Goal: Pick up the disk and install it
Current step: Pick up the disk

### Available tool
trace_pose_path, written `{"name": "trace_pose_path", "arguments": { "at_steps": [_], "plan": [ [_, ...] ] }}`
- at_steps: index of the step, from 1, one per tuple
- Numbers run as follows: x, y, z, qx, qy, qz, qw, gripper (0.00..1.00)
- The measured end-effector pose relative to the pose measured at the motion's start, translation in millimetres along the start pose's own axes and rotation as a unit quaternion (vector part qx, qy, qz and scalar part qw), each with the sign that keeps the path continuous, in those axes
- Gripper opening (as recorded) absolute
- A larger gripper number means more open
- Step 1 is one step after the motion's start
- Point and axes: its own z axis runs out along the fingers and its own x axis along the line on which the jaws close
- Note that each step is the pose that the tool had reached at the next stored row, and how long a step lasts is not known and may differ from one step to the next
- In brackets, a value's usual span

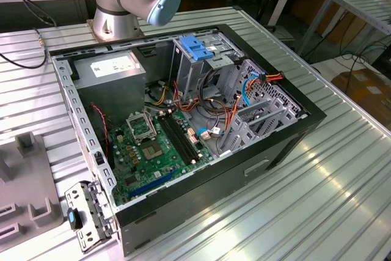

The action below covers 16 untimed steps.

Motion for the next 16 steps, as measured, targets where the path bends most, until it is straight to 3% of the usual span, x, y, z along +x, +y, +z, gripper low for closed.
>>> {"name": "trace_pose_path", "arguments": {
  "at_steps": [12,16],
  "plan": [
    [0.0,0.0,0.0,-0.0001,0.0000,-0.002,1.00000,0.37],
    [0.0,0.0,0.0,0.0001,0.0001,0.006,0.99998,0.37]
  ]
}}
